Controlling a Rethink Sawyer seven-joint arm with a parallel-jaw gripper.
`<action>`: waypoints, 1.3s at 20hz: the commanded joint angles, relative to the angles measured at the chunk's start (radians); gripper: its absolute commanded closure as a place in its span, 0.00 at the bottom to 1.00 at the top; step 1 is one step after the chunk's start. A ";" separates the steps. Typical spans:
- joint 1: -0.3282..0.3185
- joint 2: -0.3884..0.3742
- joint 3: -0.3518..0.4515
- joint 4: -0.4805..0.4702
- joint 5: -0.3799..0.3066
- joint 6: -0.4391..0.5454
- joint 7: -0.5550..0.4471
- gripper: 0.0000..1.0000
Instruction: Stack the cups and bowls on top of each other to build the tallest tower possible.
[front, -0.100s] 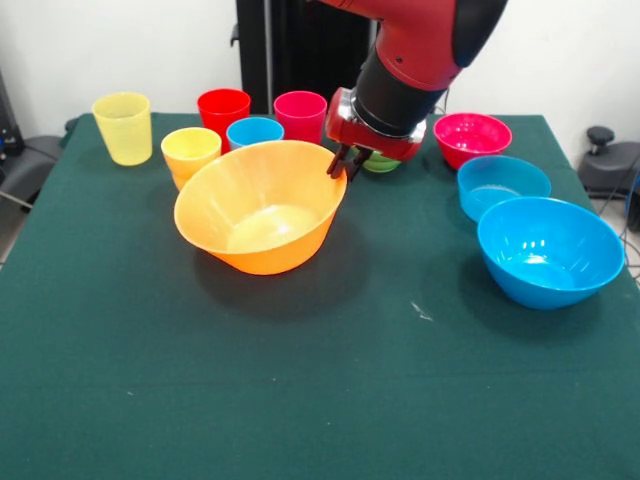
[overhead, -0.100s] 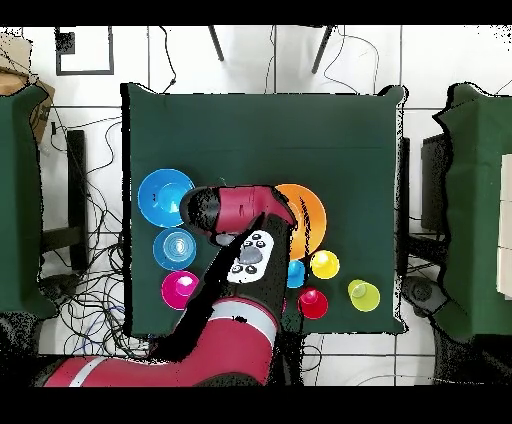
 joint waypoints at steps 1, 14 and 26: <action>0.001 0.005 0.112 0.045 0.035 -0.059 0.136 0.00; -0.001 -0.004 0.103 0.057 0.023 -0.065 0.125 0.00; 0.024 -0.083 0.135 0.063 0.098 0.072 0.136 0.00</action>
